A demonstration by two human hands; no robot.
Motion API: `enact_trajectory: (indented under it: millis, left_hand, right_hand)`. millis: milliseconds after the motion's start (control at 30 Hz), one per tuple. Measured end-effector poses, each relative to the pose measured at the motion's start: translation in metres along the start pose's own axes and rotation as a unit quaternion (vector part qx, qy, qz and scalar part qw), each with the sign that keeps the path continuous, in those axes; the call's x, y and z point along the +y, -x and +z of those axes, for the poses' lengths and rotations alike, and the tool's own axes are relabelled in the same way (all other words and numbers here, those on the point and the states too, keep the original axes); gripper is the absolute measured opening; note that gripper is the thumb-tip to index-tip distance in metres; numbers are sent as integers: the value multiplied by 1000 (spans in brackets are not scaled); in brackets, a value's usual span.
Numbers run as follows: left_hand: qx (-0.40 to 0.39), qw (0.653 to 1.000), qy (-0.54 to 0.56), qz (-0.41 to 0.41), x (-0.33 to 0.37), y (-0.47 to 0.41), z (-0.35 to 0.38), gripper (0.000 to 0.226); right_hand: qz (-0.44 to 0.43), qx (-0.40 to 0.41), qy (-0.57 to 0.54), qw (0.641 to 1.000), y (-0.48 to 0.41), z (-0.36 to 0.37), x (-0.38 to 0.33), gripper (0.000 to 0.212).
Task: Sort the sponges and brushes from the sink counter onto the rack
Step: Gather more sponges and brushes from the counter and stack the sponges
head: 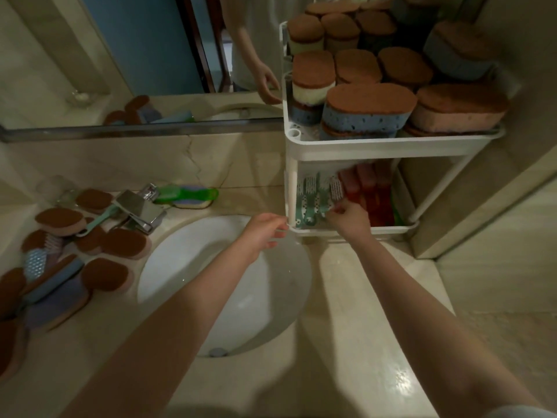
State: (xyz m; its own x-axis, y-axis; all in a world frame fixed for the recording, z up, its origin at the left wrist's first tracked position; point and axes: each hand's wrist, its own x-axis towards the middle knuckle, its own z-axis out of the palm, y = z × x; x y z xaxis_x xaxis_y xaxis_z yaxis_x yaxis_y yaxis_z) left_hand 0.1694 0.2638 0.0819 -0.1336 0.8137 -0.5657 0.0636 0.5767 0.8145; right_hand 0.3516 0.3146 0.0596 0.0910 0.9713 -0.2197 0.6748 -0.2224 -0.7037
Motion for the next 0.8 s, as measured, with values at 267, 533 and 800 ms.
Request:
enact_trajectory:
  millis: [267,533,800]
  left_hand:
    - [114,993,34,18,-35,13,-60,4]
    - [208,977,28,26,-65,24,-188,18]
    - [261,956,-126,36,-115,32,-316,37]
  right_hand:
    - [-61,-241,-61,967,45,52,-48,16]
    - [-103,-270,-59,956,57,136,-132,6]
    - [-144,-310,1,940,84,254,-198,15]
